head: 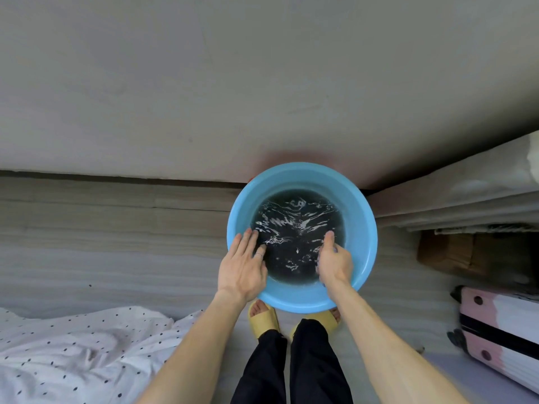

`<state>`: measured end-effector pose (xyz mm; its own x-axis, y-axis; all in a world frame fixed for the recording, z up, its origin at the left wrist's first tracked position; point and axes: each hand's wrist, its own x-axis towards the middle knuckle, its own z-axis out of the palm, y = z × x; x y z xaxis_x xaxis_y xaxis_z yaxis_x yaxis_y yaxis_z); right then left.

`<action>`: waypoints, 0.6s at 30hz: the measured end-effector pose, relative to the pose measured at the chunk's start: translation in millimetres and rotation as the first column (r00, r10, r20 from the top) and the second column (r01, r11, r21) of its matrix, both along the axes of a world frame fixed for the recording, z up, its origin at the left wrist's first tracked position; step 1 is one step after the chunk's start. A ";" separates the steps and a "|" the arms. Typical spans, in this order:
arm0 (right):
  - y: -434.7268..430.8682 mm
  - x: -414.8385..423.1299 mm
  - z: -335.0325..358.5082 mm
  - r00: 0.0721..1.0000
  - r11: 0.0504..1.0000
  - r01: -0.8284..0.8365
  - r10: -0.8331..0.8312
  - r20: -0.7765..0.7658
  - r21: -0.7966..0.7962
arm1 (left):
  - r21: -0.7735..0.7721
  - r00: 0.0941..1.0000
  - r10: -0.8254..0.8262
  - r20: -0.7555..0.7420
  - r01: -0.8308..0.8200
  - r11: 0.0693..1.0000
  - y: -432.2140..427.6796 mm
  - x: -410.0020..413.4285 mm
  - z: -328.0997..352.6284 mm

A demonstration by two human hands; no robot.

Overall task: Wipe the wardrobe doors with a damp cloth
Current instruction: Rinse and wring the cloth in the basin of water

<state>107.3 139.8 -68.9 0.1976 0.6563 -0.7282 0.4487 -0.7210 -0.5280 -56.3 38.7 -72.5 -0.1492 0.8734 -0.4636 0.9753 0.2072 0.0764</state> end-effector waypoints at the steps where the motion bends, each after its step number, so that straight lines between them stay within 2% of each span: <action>1: 0.0 -1.5 -2.3 1.000 1.000 -0.004 0.004 0.020 0.000 | 0.007 1.000 -0.001 -0.001 0.001 1.000 0.1 0.1 -1.1; 6: -1.2 -5.6 -2.4 0.983 0.994 -0.105 0.098 0.158 0.039 | 0.058 1.000 0.001 -0.031 0.001 0.998 -1.0 0.2 -3.3; 12: -2.9 -6.3 -8.2 0.982 0.993 -0.117 0.117 0.149 -0.006 | 0.024 1.000 -0.003 -0.015 0.003 1.000 -1.3 0.4 -1.1; 15: -1.1 -5.1 -5.1 0.997 0.999 -0.045 0.046 0.058 -0.007 | 0.005 0.999 0.035 0.017 -0.035 0.999 0.5 0.6 0.5; 18: 1.5 -2.0 0.8 0.966 0.984 0.125 -0.150 -0.211 -0.127 | 0.034 0.977 0.132 0.166 -0.140 0.990 7.2 5.1 4.6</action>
<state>105.4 141.3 -68.1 0.1077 0.5462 -0.8307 0.2233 -0.8275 -0.5151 -51.2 45.9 -68.0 -0.1935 0.8709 -0.4518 0.9119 0.3295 0.2445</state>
